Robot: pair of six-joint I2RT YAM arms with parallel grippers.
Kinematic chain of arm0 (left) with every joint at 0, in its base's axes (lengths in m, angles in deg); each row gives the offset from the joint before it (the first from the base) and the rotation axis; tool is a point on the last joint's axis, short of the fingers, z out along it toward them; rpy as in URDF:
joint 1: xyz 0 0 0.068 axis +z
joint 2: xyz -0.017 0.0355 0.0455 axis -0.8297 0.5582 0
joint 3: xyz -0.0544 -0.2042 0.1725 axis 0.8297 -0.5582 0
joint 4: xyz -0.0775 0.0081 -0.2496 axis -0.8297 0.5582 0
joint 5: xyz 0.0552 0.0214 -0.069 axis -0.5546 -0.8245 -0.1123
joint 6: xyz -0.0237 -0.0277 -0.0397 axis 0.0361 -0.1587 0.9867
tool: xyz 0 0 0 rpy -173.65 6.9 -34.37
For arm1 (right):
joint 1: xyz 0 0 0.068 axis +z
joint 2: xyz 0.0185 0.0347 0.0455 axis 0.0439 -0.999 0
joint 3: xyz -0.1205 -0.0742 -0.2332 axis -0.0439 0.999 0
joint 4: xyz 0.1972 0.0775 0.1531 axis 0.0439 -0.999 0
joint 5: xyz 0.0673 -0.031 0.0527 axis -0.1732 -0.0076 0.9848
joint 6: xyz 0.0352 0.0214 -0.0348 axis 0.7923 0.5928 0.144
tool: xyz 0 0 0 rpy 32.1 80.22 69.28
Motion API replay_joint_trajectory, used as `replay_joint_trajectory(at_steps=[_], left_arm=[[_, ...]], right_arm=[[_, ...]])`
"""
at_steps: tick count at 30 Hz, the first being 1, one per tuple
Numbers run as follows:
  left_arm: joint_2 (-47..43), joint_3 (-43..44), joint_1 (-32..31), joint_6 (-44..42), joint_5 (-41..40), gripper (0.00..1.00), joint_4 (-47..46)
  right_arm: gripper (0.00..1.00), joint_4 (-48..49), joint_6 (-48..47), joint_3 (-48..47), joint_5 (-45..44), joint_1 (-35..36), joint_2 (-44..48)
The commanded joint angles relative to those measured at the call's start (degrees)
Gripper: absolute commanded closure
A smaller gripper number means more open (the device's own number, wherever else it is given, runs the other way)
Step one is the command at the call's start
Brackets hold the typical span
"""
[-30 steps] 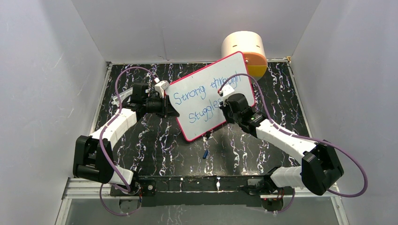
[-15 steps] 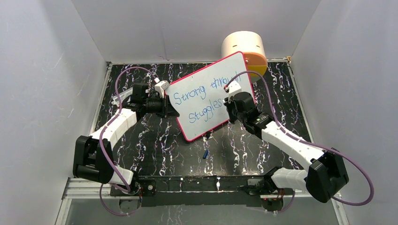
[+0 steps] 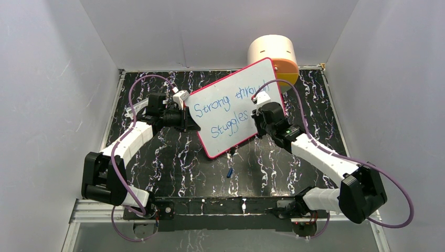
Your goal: Write a sentence on the whiteboard
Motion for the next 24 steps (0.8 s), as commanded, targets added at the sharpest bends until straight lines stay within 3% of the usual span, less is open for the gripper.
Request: replay_joint_trajectory(at_steps=[1, 16, 24], left_arm=[[0.02, 0.33, 0.38, -2.14, -6.41, 1.00, 3.58], [0.18, 0.38, 0.38, -2.10, -6.23, 1.00, 3.55], [-0.81, 0.63, 0.40, -1.76, -6.37, 1.00, 3.63]], right_arm=[[1.00, 1.01, 0.89, 0.54, 1.49, -0.28, -0.18], [1.00, 1.72, 0.46, -0.25, 0.93, -0.62, -2.78], [1.00, -0.98, 2.06, -0.32, -0.58, -0.61, 7.36]])
